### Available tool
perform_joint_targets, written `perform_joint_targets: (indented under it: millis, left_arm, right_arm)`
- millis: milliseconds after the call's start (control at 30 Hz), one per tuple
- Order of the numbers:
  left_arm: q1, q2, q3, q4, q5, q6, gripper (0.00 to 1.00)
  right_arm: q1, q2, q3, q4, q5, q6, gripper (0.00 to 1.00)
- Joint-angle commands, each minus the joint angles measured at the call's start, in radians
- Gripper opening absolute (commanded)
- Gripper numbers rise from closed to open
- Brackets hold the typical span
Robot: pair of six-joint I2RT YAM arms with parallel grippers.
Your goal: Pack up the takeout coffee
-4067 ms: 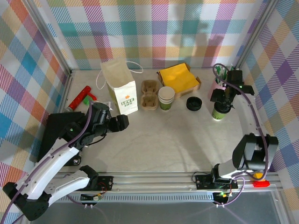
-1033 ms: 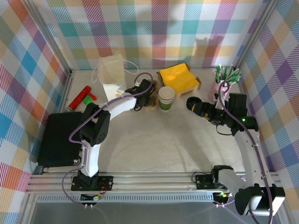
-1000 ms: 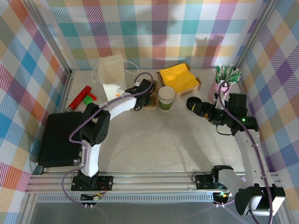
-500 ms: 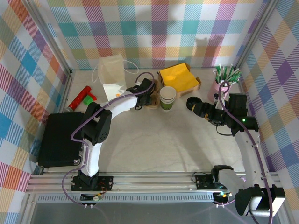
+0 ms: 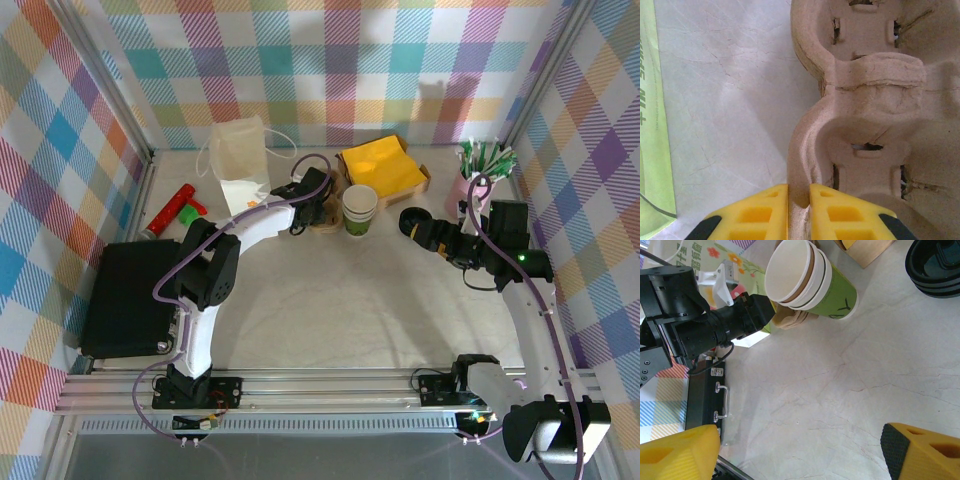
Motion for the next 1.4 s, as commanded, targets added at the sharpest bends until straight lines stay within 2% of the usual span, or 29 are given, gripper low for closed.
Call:
perform_joint_targets:
  millis: [0, 533, 833, 1200, 1367]
  left_arm:
    - [0.01, 0.015, 0.023, -0.037, 0.005, 0.016, 0.14]
    - [0.016, -0.121, -0.044, -0.054, 0.074, 0.029, 0.0]
    - [0.019, -0.202, -0.106, -0.08, 0.12, 0.02, 0.0]
    - [0.034, -0.31, -0.194, -0.088, 0.29, -0.074, 0.0]
    - [0.037, -0.37, -0.221, -0.093, 0.329, -0.113, 0.0]
  right_arm:
    - [0.004, -0.014, -0.011, -0.008, -0.01, -0.029, 0.85]
    - [0.004, -0.008, 0.001, 0.001, -0.013, -0.015, 0.85]
    - [0.005, -0.012, 0.012, -0.009, -0.01, -0.012, 0.84]
    - [0.004, -0.026, 0.013, -0.008, -0.019, 0.01, 0.84]
    - [0.007, -0.038, 0.018, -0.007, -0.03, 0.031, 0.84]
